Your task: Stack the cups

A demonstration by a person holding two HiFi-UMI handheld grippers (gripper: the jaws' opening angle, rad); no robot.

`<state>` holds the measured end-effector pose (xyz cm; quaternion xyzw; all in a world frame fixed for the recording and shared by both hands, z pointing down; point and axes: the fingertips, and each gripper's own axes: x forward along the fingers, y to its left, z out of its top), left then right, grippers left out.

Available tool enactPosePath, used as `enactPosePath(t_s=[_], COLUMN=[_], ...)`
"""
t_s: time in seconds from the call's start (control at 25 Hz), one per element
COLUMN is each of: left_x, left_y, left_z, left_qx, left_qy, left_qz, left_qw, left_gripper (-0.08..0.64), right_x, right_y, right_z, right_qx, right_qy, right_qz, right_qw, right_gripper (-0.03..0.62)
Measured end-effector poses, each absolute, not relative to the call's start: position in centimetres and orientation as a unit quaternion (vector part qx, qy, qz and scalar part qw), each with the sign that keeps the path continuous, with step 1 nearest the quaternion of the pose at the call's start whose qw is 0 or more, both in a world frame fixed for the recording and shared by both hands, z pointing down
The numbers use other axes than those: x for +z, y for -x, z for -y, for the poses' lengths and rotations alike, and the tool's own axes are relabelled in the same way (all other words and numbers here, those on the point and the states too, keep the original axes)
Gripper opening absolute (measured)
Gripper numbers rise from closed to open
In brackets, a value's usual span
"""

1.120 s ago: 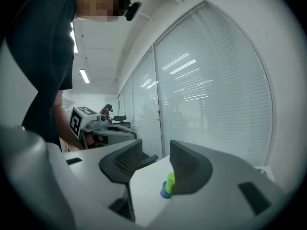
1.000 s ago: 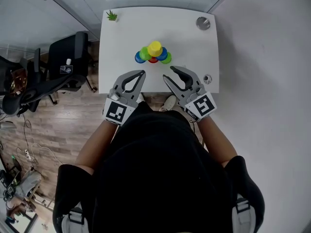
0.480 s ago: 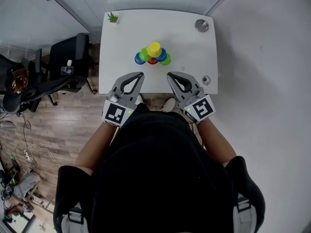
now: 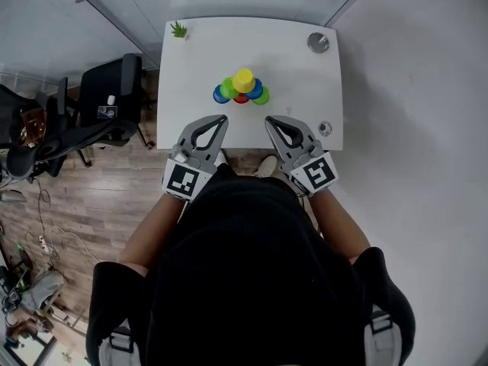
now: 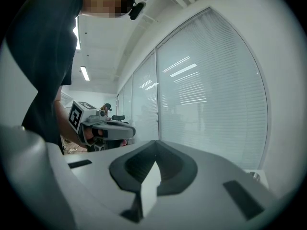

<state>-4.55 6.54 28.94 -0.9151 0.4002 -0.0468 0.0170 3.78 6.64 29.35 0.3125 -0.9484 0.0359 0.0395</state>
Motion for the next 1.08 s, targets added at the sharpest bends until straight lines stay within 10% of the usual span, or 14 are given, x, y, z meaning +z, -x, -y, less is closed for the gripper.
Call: enactPosePath(t_s=[1.08], left_x=[29.8], left_y=[4.6], left_z=[-5.7], left_qx=[-0.061], left_qy=[0.912], left_qz=[-0.406], left_qw=[0.013], left_gripper=[0.011], right_x=[30.0], right_y=[-5.6], right_z=[-4.8], right_qx=[0.030], right_qy=[-0.336], right_qz=[0.940], right_qw=[0.046], right_gripper=[0.003])
